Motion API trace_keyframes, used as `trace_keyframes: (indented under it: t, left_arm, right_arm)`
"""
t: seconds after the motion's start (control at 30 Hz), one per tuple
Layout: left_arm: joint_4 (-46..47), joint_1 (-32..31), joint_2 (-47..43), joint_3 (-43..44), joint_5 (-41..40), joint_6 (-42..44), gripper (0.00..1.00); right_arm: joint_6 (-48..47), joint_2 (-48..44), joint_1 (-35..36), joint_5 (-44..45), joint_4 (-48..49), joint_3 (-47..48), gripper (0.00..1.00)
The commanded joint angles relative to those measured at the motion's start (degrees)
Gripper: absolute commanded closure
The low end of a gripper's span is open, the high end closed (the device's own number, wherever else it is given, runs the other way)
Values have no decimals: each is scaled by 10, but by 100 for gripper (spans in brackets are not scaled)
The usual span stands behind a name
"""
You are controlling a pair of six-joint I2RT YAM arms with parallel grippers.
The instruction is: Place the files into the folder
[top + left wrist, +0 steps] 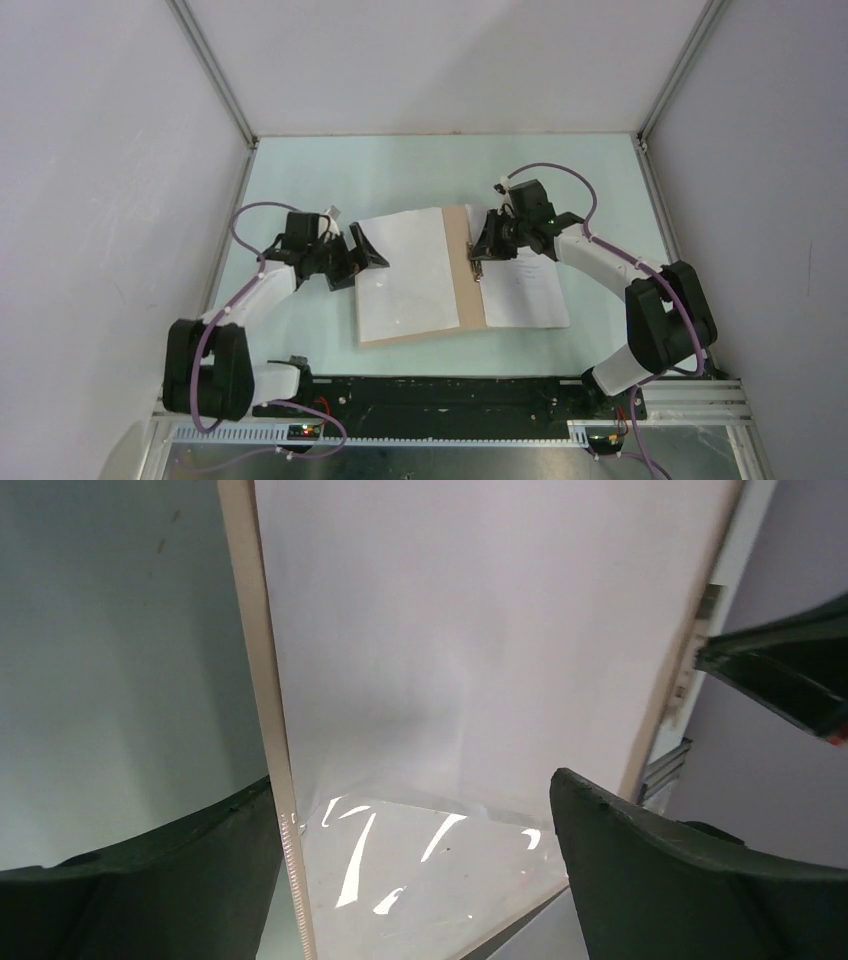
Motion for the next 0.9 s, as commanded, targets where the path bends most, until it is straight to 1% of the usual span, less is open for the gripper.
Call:
trace_keyframes:
  t: [0.0, 0.17, 0.3, 0.4, 0.53, 0.57, 0.6, 0.63, 0.67, 0.7, 0.73, 0.77, 0.8, 0.83, 0.87]
  left_arm:
    - [24, -5, -88, 2, 64, -38, 0]
    - [16, -11, -175, 6, 68, -73, 0]
    - [-1, -30, -212, 30, 39, -81, 0]
    - [-8, -51, -214, 50, -2, -79, 0]
    - [-9, -111, -193, 84, -76, -73, 0]
    - [-10, -132, -190, 99, -99, -69, 0]
    - [-13, -141, -182, 107, -112, -68, 0]
    - [-15, -155, -177, 123, -132, -65, 0]
    - [-17, -162, -166, 130, -139, -64, 0]
    - [-18, -175, -160, 145, -152, -62, 0]
    - [-19, -190, -148, 152, -165, -61, 0]
    - [-19, -200, -136, 167, -173, -59, 0]
    - [-21, -218, -129, 174, -189, -58, 0]
    - [-22, -227, -122, 187, -196, -58, 0]
    - [-22, -246, -107, 194, -209, -59, 0]
  right_arm:
    - [14, -3, 9, 7, 14, 7, 100]
    - [40, 45, 63, 68, 40, 7, 100]
    - [89, 98, 117, 109, 94, 14, 100]
    - [131, 137, 159, 131, 133, 30, 100]
    - [169, 181, 195, 139, 166, 67, 100]
    - [172, 187, 198, 140, 169, 72, 98]
    - [175, 187, 203, 139, 170, 78, 90]
    - [175, 183, 205, 139, 170, 80, 80]
    - [175, 178, 205, 138, 170, 82, 74]
    - [175, 167, 201, 137, 164, 82, 65]
    - [175, 152, 198, 136, 159, 82, 61]
    - [173, 144, 190, 135, 145, 82, 55]
    - [171, 127, 185, 134, 136, 82, 53]
    - [165, 116, 178, 136, 118, 81, 48]
    - [163, 91, 174, 142, 110, 76, 46]
